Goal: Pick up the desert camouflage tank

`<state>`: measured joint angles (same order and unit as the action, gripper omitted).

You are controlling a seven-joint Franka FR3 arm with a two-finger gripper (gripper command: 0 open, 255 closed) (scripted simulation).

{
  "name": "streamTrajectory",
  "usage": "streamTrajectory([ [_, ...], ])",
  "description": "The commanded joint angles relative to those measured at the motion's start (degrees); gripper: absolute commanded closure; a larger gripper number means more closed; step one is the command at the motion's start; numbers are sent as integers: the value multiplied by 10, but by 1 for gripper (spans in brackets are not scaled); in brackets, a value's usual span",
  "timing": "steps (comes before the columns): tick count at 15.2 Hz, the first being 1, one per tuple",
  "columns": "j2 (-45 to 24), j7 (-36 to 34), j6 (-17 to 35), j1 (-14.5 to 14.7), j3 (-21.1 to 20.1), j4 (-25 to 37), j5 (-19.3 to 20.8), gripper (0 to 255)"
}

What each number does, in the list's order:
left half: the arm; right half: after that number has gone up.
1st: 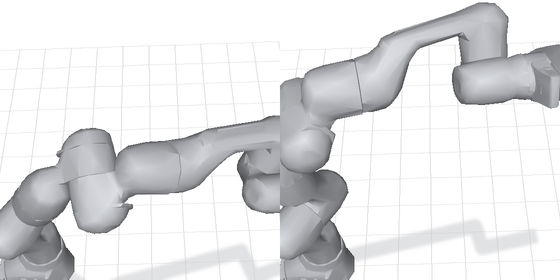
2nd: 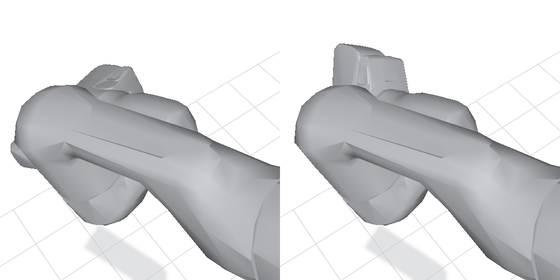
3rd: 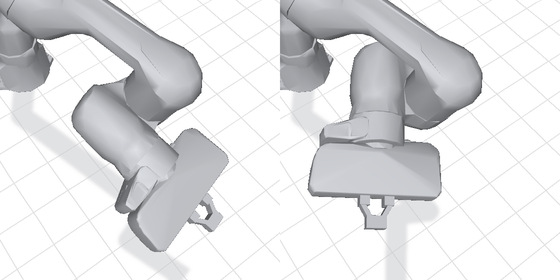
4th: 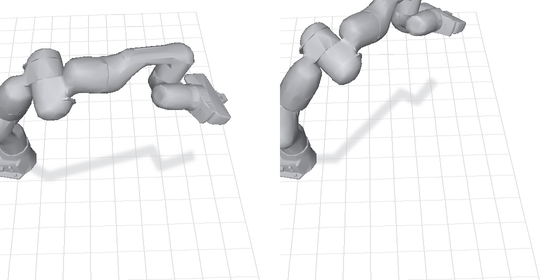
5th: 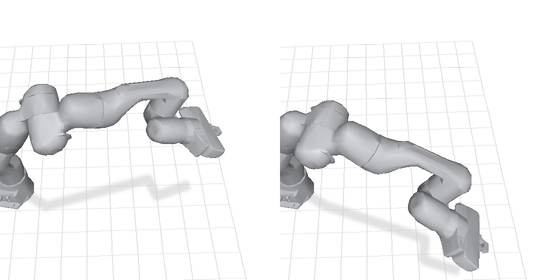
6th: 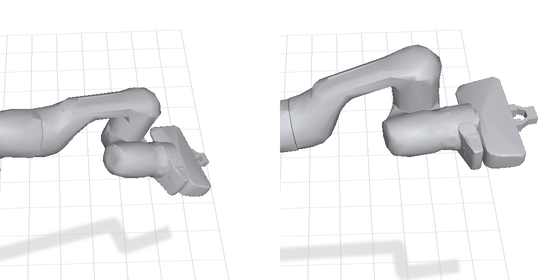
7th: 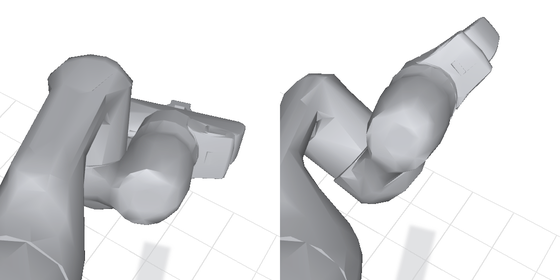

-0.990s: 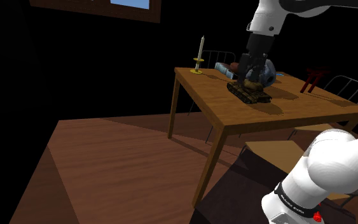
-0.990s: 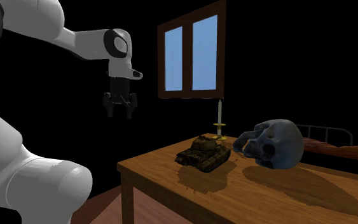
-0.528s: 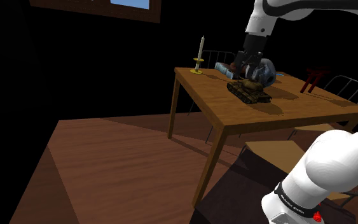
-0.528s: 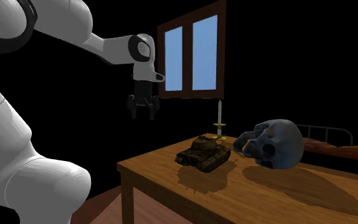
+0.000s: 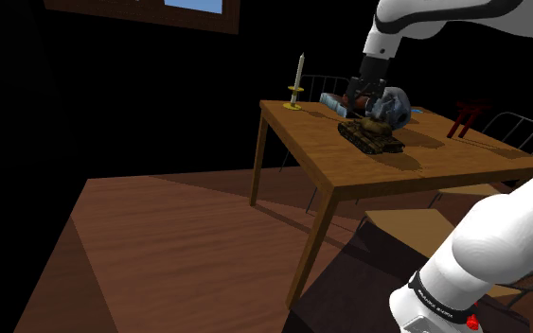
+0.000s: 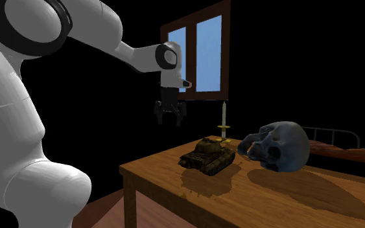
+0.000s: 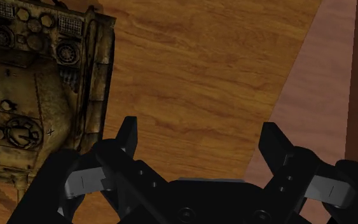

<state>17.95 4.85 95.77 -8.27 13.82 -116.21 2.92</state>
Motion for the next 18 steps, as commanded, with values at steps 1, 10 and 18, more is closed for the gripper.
streamTrajectory([
  [1,-34,14,8,-8,18,27,-3,0],
  [10,-197,79,16,-53,85,174,-46,0],
  [18,-324,121,3,-105,114,301,-100,0],
])
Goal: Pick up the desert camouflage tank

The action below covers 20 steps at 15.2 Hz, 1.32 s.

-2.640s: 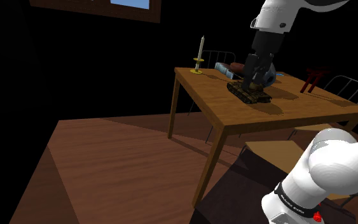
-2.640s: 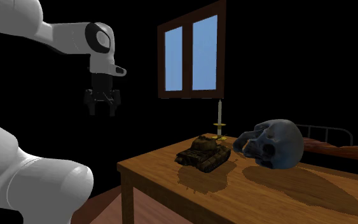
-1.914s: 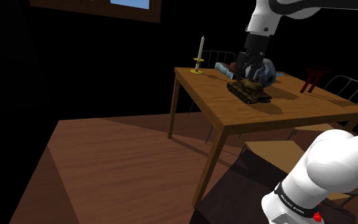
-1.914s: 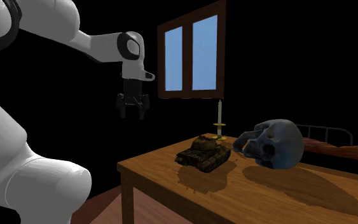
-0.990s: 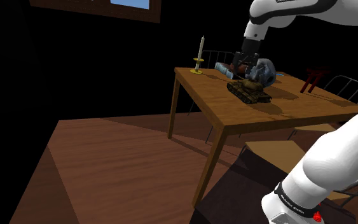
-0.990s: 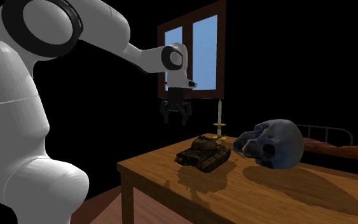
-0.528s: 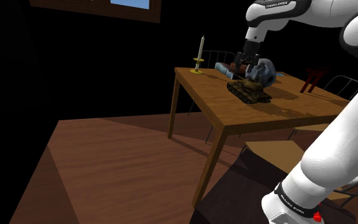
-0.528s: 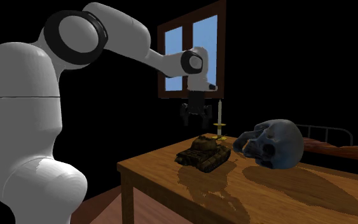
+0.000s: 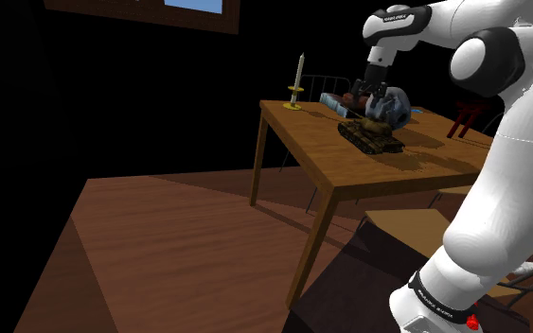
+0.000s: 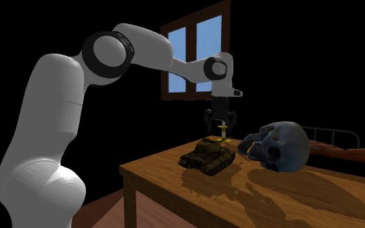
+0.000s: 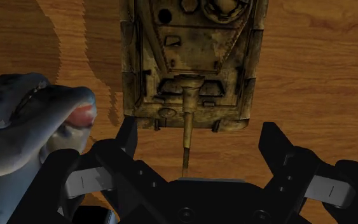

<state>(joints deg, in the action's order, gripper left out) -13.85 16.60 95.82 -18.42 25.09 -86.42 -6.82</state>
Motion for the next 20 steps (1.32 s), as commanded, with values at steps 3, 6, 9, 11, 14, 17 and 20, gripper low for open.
streamTrajectory([
  [3,-5,4,26,-2,1,-21,-3,0],
  [6,-6,5,53,-1,0,-48,-4,0],
  [9,-6,6,53,-1,0,-47,-4,255],
  [11,-5,6,53,-1,0,-49,-3,255],
  [14,-5,6,53,-1,0,-49,-3,255],
  [17,-5,6,53,-1,0,-49,-3,255],
  [20,-5,5,38,-1,0,-33,-3,255],
])
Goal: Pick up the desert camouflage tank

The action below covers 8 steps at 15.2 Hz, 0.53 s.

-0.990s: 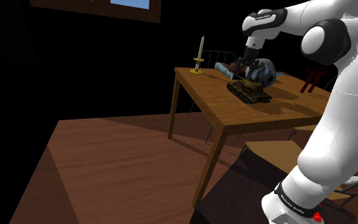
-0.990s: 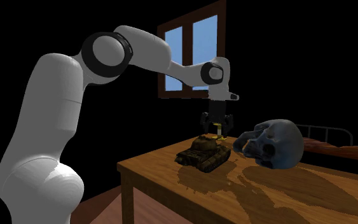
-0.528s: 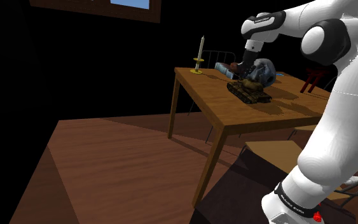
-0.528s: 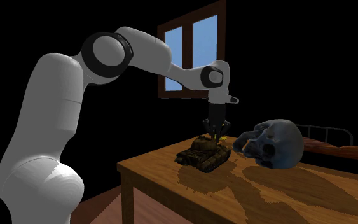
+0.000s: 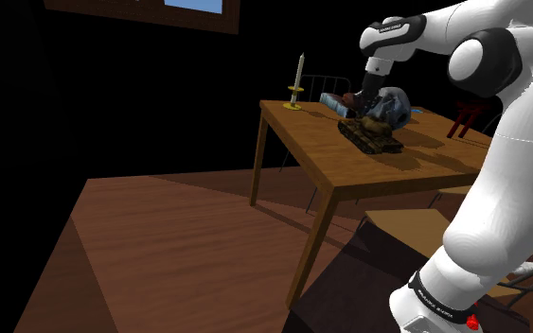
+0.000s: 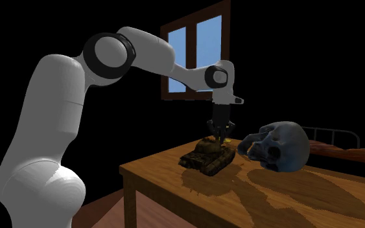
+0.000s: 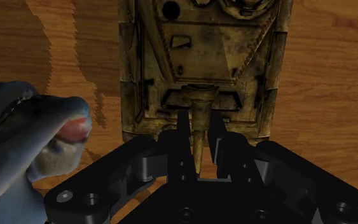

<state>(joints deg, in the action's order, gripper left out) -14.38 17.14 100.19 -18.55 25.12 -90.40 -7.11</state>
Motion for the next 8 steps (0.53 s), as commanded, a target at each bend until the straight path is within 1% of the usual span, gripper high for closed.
streamTrajectory([
  [1,0,-1,-13,0,0,14,0,255],
  [8,-3,-2,-69,-5,2,73,-1,255],
])
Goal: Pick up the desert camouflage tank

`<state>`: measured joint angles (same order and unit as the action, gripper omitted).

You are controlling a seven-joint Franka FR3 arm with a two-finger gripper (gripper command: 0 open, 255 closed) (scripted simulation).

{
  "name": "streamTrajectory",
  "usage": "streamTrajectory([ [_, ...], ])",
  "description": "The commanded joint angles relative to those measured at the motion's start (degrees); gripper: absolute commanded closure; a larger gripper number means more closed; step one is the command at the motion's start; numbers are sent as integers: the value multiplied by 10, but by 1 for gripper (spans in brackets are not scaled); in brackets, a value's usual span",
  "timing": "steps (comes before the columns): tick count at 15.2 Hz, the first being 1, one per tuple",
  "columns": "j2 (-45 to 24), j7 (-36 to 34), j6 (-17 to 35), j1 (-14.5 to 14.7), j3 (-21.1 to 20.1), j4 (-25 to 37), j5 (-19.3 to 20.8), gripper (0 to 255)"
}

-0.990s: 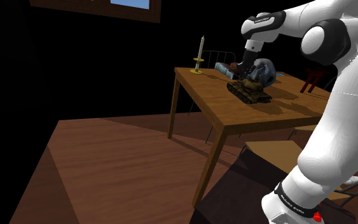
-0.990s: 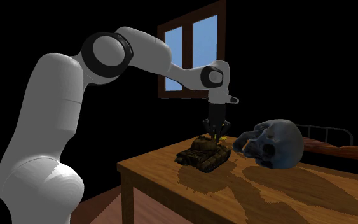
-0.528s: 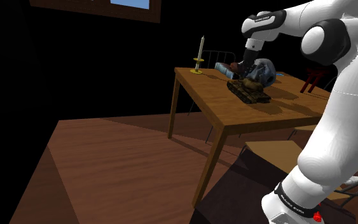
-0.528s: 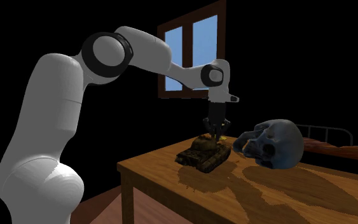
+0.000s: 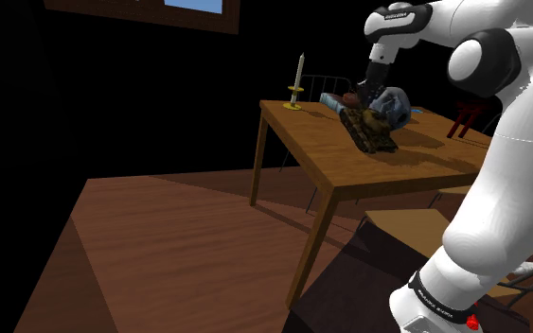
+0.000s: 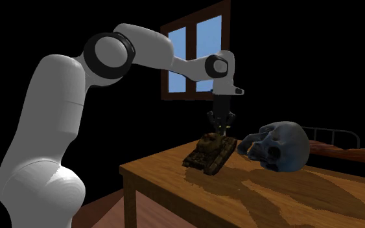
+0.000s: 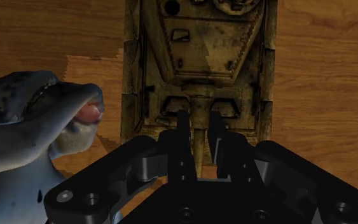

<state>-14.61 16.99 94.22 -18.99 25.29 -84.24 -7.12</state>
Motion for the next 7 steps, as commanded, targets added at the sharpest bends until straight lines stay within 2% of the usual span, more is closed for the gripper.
streamTrajectory([
  [1,-2,-1,-17,-1,0,21,-1,255],
  [7,-9,-1,-53,-6,1,62,-4,255],
])
